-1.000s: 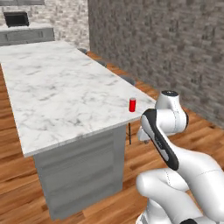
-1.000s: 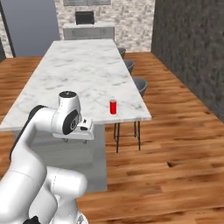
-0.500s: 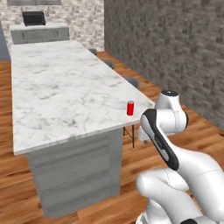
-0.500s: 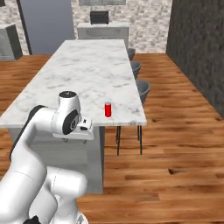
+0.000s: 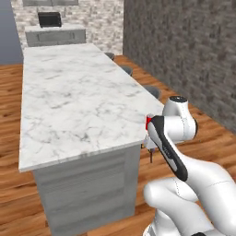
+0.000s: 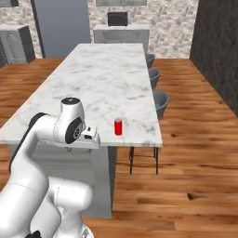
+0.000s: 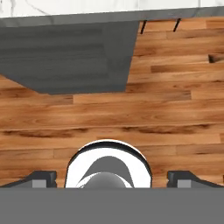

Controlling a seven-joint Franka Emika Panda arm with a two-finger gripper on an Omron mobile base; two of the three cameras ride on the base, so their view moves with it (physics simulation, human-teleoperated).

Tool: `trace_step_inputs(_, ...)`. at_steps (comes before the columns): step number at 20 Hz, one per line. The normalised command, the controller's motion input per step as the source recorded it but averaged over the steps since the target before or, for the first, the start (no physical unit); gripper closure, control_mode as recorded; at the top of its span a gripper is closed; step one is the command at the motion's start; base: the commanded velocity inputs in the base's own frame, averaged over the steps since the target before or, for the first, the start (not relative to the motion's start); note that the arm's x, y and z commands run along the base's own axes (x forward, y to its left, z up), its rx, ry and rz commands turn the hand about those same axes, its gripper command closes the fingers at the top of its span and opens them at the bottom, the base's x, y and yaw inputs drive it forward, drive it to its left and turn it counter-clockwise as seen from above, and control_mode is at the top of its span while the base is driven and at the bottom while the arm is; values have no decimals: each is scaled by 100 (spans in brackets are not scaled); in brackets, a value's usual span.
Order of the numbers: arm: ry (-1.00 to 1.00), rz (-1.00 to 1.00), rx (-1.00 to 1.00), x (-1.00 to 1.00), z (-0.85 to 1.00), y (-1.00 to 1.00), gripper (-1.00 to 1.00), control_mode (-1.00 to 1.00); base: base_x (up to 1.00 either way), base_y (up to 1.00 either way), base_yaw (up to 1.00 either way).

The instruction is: Four empty soda cans are scattered around the kitchen. Gather all the cans and cluster them next to the stove for recycling.

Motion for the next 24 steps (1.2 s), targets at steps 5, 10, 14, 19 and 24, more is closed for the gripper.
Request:
trace_step_inputs(5,0,0,0,0,0,0,-100,100,59,-39,19)
trace_step_inputs(10,0,0,0,0,0,0,-100,100,41,-49,18)
trace_step_inputs(14,0,0,0,0,0,0,-100,100,35,-51,14)
trace_step_inputs(19,0,0,0,0,0,0,-100,100,34,-11,3)
trace_step_inputs(24,0,0,0,0,0,0,-100,100,40,0,0)
